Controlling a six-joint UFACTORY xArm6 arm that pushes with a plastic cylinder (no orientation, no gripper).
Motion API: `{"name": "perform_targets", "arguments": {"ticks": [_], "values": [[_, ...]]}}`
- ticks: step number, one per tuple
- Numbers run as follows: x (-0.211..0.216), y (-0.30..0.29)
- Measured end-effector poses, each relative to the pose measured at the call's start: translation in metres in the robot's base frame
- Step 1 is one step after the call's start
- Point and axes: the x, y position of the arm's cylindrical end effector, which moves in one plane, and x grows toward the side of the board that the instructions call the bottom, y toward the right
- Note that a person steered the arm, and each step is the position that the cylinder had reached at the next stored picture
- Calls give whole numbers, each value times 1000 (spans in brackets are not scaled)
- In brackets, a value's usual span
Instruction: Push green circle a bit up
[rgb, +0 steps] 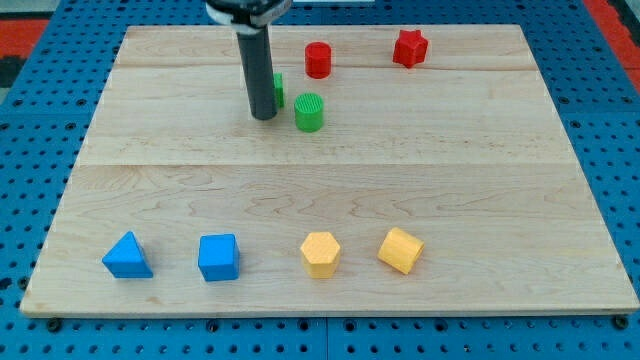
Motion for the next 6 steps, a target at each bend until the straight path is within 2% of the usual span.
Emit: {"name": "perform_targets", "arguments": {"ticks": [1, 2, 3, 4, 5, 6], "values": [[-5, 18], [38, 55], [49, 52], [51, 2], [76, 61], [68, 125]]}}
